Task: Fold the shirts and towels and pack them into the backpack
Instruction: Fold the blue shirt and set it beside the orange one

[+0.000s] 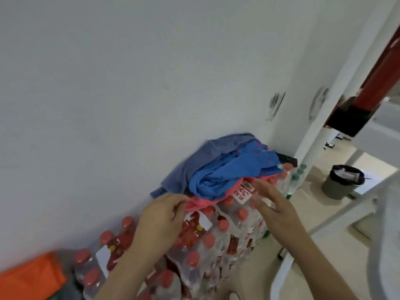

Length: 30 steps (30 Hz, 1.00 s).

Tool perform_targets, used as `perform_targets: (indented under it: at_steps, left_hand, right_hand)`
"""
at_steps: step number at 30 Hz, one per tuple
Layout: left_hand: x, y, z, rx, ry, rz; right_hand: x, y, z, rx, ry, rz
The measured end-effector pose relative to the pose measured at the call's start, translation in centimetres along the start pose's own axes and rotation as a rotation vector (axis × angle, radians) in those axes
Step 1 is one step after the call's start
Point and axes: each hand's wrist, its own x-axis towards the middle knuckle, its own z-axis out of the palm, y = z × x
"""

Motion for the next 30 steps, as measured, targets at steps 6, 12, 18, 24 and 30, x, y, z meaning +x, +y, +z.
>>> perform_targets:
  at_steps: [6, 12, 18, 24, 30]
  left_hand:
    - [9.9, 1.3, 7.9, 0.144, -0.029, -0.025]
    - [17.6, 0.9, 13.2, 0.441, -0.043, -0.238]
    - [18.8, 3.1, 12.3, 0.042, 0.199, -0.224]
    - [20.0, 6.0, 9.4, -0.467, 0.29, -0.433]
    - [18.8, 6.4, 10.4, -0.158, -0.288, -0.282]
  right_hand:
    - [10.6, 5.0, -2.2, -0.257, -0.19, -0.133]
    - [19.9, 6.7, -1.2, -0.519, -0.306, -0.226]
    - [25.8, 6.9, 0.5, -0.53, -0.414, -0.422]
    - [28.9, 6.4, -1.2, -0.243, -0.45, -0.393]
    - [30.9, 3.8, -9.3, -0.202, -0.645, -0.221]
